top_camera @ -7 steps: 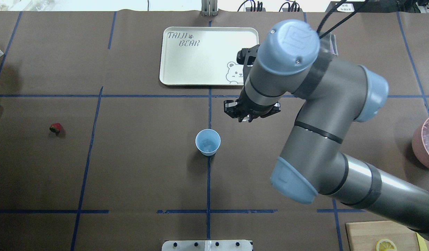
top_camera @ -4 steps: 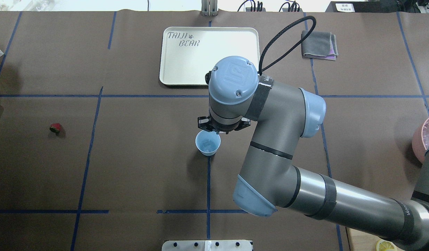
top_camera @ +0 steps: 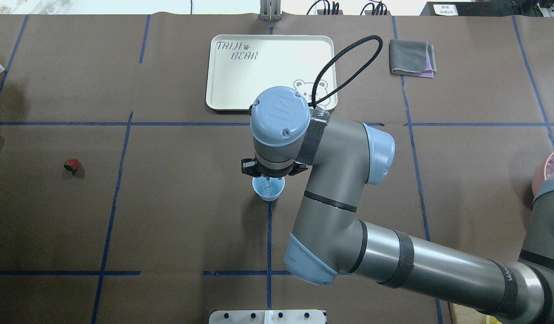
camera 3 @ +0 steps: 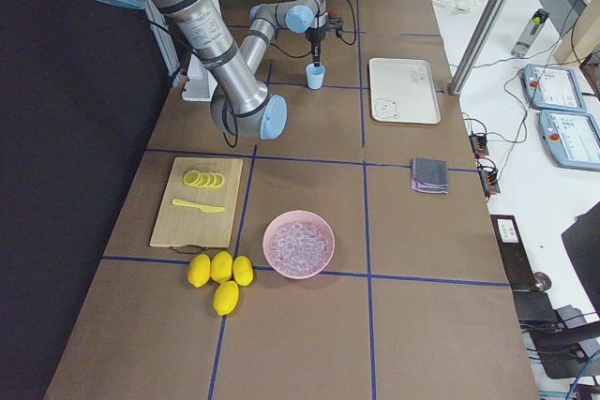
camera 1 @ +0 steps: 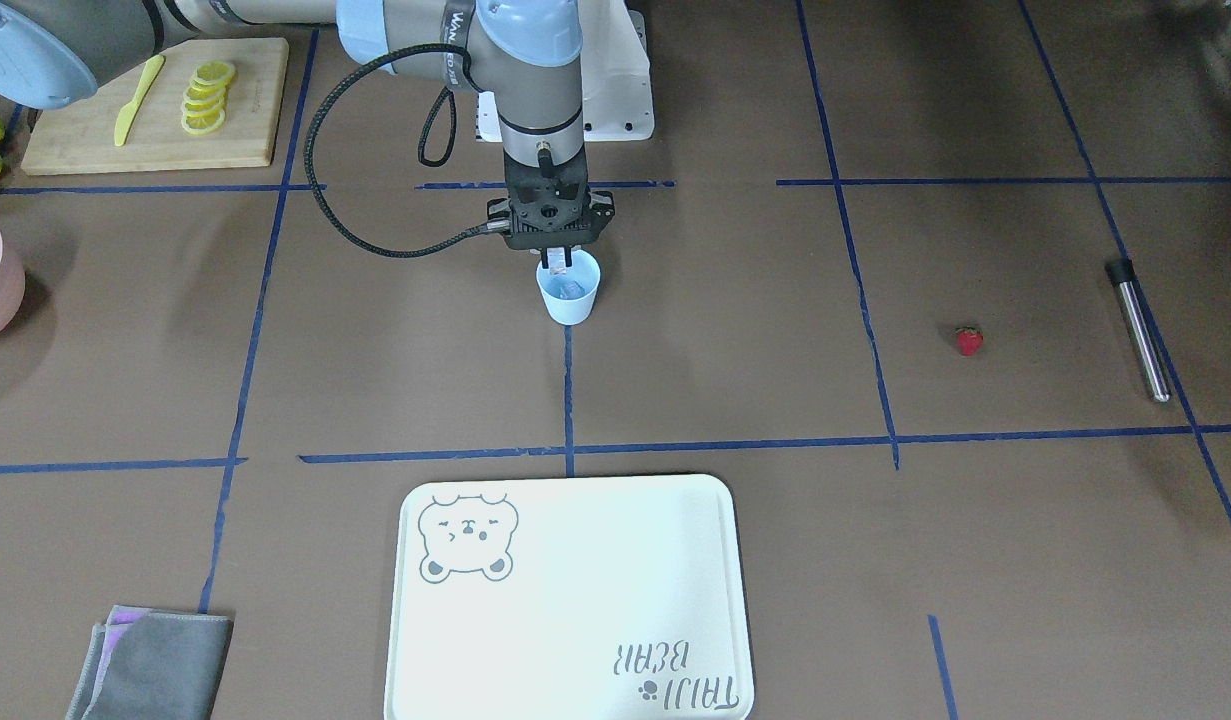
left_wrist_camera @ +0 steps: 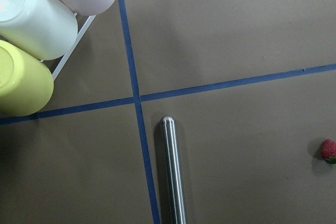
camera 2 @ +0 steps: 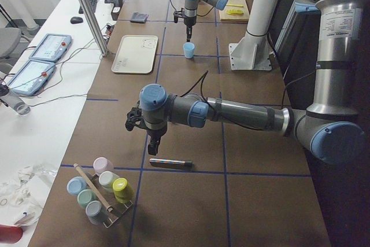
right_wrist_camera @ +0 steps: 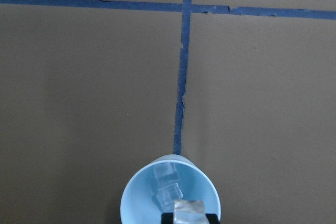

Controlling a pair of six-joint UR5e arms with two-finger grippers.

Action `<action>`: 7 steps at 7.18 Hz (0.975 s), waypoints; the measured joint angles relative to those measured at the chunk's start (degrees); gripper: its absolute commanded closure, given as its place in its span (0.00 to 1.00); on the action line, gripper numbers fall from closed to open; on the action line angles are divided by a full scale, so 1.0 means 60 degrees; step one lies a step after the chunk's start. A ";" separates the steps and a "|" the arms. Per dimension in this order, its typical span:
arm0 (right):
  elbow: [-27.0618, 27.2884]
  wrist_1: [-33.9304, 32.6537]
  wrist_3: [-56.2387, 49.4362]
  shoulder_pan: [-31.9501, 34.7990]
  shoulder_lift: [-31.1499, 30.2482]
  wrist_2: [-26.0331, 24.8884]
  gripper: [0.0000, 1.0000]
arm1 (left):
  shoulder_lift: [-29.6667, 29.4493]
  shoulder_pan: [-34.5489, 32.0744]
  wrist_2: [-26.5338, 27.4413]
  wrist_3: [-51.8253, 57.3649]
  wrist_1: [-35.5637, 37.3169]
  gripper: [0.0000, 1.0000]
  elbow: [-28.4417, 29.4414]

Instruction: Mash ice and strawberries in cup

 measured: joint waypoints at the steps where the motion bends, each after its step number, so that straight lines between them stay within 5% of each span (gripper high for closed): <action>1: -0.0010 0.0008 0.0001 -0.0031 0.0009 0.0000 0.86 | -0.0002 0.0000 0.0001 0.0001 0.0000 0.00 0.0006; 5: -0.0018 0.0020 0.0002 -0.0082 0.0120 0.0012 0.21 | -0.0007 -0.0003 0.0001 0.0002 0.0000 0.00 0.0008; 7: -0.0019 0.0021 0.0002 -0.0082 0.0144 0.0004 0.02 | -0.0003 -0.0004 -0.0005 -0.0008 0.0000 0.00 0.0012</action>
